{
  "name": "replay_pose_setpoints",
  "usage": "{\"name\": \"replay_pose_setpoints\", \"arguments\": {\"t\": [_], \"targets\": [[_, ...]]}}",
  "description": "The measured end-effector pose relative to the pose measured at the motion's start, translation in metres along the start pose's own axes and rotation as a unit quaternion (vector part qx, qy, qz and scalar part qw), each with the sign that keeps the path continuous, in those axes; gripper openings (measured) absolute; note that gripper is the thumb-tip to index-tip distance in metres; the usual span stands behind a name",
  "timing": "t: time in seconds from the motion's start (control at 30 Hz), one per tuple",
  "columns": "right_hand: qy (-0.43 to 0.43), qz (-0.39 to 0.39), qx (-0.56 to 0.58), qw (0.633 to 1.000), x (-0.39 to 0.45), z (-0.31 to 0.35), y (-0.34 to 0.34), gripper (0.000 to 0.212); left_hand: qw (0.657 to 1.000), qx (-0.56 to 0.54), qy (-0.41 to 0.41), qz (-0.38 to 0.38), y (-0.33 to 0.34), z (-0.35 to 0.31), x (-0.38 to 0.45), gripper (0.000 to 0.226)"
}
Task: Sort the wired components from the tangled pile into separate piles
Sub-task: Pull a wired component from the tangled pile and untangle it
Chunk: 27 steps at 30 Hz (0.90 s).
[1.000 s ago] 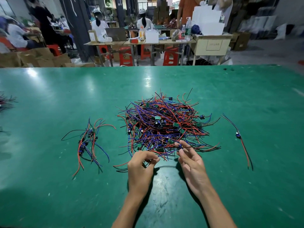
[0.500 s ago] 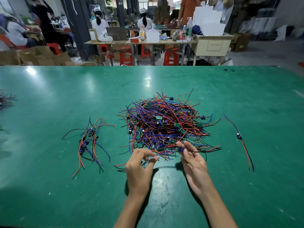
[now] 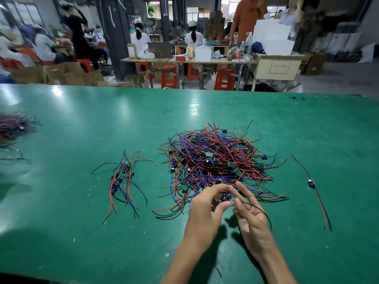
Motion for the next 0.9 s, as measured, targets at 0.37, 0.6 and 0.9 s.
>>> {"name": "replay_pose_setpoints", "arguments": {"t": [0.37,0.6,0.9], "targets": [[0.024,-0.025,-0.038,0.999,0.001,-0.006,-0.007,0.034,0.957,-0.093,-0.169,-0.215,-0.174,0.088,0.062,0.027],[0.179,0.191,-0.284,0.922,-0.007,-0.036,0.084,0.031,0.939,-0.230,-0.257,0.005,-0.110,0.096,0.033,0.015],[0.408,0.283,-0.298,0.815,-0.026,-0.058,0.135,0.032,0.901,-0.343,-0.216,0.156,-0.052,0.028,0.019,0.033]]}}
Point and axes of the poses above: each hand's wrist, its own x-axis towards the middle knuckle, its own y-axis out of the palm, z = x × y, the point moved 8 cm from there along x, towards the middle knuckle, and after that the axes turned 8 degrees about x, right-handed, at the moved point
